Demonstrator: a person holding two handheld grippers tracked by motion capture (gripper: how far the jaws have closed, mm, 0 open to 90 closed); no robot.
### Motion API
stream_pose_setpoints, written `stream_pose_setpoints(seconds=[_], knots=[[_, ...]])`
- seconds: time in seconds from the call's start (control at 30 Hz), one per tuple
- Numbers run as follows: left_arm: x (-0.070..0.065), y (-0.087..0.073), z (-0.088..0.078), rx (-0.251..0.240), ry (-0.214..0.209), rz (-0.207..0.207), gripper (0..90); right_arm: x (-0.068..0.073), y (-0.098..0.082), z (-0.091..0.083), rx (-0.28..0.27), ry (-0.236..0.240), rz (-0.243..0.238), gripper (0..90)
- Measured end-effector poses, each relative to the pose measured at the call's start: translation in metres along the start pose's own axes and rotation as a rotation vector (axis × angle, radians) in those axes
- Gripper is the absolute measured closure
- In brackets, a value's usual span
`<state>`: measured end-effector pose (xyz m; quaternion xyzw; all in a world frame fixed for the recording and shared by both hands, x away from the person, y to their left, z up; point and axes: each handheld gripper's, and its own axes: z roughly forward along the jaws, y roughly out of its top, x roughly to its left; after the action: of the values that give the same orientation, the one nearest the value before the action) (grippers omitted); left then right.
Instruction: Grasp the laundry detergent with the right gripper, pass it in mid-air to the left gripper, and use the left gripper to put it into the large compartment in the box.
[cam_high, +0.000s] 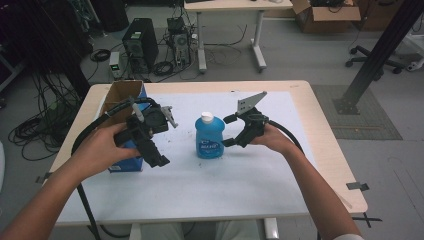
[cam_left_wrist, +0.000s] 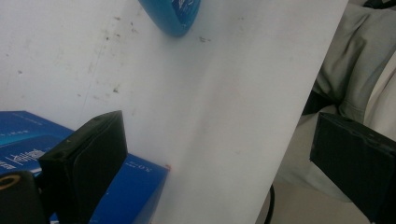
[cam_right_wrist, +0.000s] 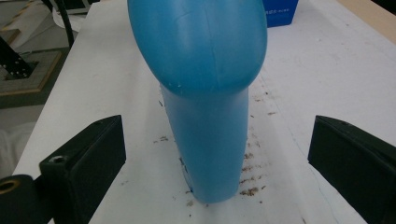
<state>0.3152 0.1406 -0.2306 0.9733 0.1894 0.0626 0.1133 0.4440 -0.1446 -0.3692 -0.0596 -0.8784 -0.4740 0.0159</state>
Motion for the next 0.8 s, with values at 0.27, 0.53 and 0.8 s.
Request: stream_pose_setpoints(seconds=[0.27, 0.53, 0.8], knots=[[0.0, -0.001, 0.0, 0.002, 0.0, -0.002, 4.4, 0.001, 0.0, 0.011, 0.003, 0.011, -0.017, 4.1], [0.0, 0.0, -0.002, 0.001, 0.004, 0.0, 4.4, 0.003, 0.002, 0.022, 0.0, 0.016, -0.032, 5.0], [0.0, -0.002, -0.001, 0.002, 0.001, -0.003, 4.4, 0.002, 0.003, 0.032, -0.009, 0.02, -0.03, 5.6]])
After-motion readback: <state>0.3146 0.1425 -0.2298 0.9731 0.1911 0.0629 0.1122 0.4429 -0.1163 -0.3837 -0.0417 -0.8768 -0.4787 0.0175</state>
